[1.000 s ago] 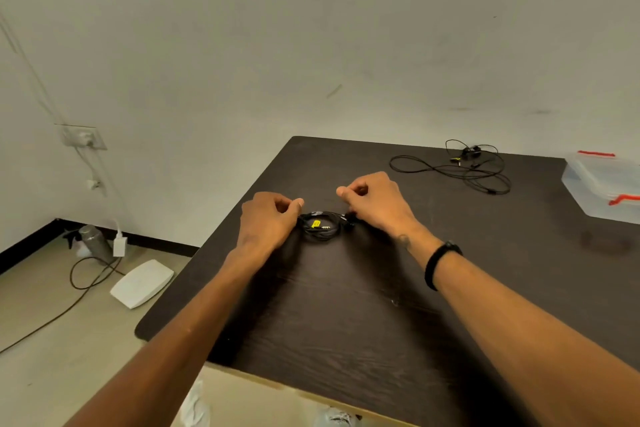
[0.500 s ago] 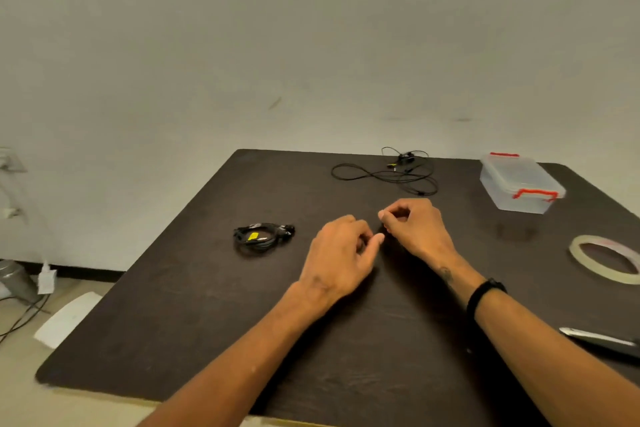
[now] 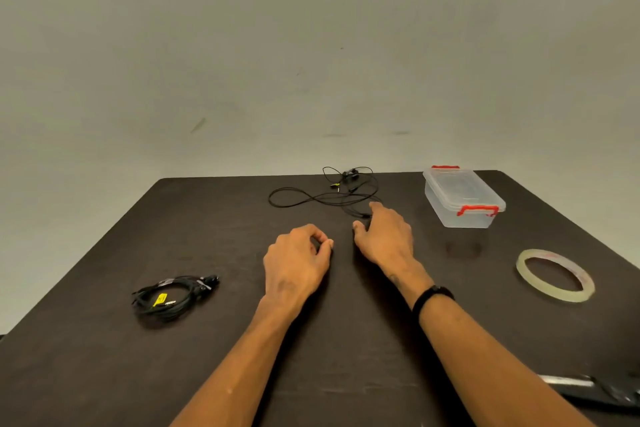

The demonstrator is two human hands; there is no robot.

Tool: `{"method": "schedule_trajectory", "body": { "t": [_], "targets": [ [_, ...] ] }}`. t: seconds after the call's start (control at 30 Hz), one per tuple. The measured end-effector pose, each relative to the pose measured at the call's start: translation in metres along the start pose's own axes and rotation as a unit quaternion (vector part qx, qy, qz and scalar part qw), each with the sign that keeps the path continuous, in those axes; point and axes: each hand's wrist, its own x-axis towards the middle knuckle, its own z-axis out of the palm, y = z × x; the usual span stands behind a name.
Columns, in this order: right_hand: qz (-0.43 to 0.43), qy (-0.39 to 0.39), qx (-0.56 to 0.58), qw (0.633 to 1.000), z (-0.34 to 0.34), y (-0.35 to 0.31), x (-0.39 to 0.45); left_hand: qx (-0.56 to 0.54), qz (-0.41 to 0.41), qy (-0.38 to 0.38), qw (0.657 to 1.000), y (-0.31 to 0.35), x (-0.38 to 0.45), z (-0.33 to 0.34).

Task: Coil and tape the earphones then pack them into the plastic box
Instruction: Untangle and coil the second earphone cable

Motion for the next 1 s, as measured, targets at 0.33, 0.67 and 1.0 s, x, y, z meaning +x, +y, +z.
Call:
{"method": "schedule_trajectory", "body": {
  "t": [0.33,0.67,1.0],
  "targets": [
    [-0.07,-0.007,0.015,0.997,-0.002,-0.001,-0.005,-0.009,0.11,0.085,0.99,-0.003,-0.006,0.002],
    [-0.266,0.087,0.237,0.93,-0.012,0.002,-0.061,-0.036,0.215,0.173,0.96,-0.013,0.002,0.004],
    [-0.249,0.226,0.242,0.91,-0.019,0.007,-0.053,-0.235,-0.034,0.293,0.926,-0.034,0.019,-0.01]
  ]
}}
